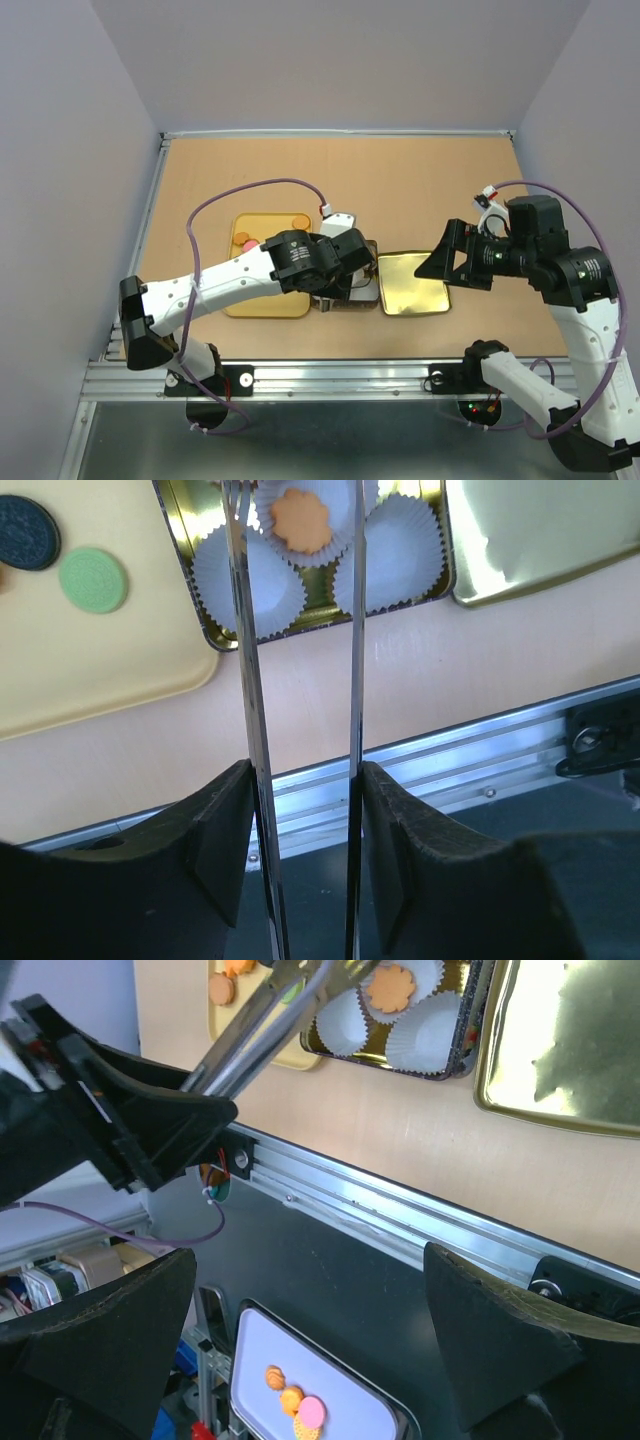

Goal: Pack the cookies

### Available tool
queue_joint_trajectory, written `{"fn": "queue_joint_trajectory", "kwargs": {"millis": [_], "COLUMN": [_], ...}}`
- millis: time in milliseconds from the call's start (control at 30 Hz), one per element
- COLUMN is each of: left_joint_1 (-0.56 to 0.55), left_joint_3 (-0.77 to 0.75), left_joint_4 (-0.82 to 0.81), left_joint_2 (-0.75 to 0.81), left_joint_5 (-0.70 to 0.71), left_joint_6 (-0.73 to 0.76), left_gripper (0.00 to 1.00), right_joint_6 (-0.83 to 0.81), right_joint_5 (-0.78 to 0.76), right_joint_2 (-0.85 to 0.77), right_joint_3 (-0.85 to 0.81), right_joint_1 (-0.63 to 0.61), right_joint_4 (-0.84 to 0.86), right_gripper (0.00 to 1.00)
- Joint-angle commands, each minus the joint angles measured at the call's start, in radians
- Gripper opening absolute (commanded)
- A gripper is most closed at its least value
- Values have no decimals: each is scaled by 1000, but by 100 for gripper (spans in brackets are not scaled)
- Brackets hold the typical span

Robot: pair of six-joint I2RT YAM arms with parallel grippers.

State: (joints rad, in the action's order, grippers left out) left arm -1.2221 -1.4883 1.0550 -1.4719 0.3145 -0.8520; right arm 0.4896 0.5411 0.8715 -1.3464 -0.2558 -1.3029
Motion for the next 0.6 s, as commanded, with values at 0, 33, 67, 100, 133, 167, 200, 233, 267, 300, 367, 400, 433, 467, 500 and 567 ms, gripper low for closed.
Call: {"fn": "queue_joint_trajectory", "kwargs": {"millis": [0, 33, 67, 100, 133, 167, 200, 233, 267, 300, 367, 400, 433, 467, 500, 567], "left_joint_1": [15, 21, 36, 47, 55, 61, 73, 75, 75, 78, 105, 124, 140, 174, 185, 202], "left_joint_3": [-73, -55, -43, -15, 0, 14, 29, 55, 69, 85, 131, 144, 155, 178, 192, 221], "left_joint_4": [63, 63, 63, 63, 63, 63, 63, 62, 63, 63, 63, 63, 63, 65, 65, 63], "left_joint_2": [73, 93, 137, 159, 180, 221, 241, 260, 297, 315, 364, 378, 387, 398, 415, 427], "left_joint_5": [78, 78, 80, 77, 77, 75, 77, 80, 92, 98, 95, 84, 74, 63, 45, 31], "left_joint_6": [-45, -59, -86, -99, -108, -126, -136, -145, -156, -179, -214, -232, -236, -237, -246, -246], "left_gripper": [55, 55, 56, 56, 56, 56, 56, 56, 56, 56, 56, 56, 55, 52, 51, 51], "right_joint_6": [-16, -16, -17, -16, -17, -17, -17, -17, -19, -19, -17, -17, -16, -16, -17, -16], "right_joint_5": [-3, -1, -1, 2, 3, 5, 8, 10, 10, 14, 17, 22, 25, 23, 25, 26], "right_joint_2": [-16, -17, -19, -17, -17, -17, -19, -17, -17, -19, -20, -20, -22, -23, -26, -29], "right_joint_3": [-3, -3, -3, -3, -3, -3, -3, -3, -3, -3, 4, 7, 7, 9, 10, 15], "right_joint_1": [-3, -3, -3, -2, -3, -3, -3, -3, -3, -3, -3, -3, -3, -3, -3, -3], "right_joint_4": [1, 1, 2, 2, 2, 2, 2, 4, 4, 5, 10, 13, 13, 14, 14, 14], "right_gripper": [100, 100, 100, 100, 100, 100, 100, 100, 100, 100, 100, 100, 100, 100, 100, 100]}}
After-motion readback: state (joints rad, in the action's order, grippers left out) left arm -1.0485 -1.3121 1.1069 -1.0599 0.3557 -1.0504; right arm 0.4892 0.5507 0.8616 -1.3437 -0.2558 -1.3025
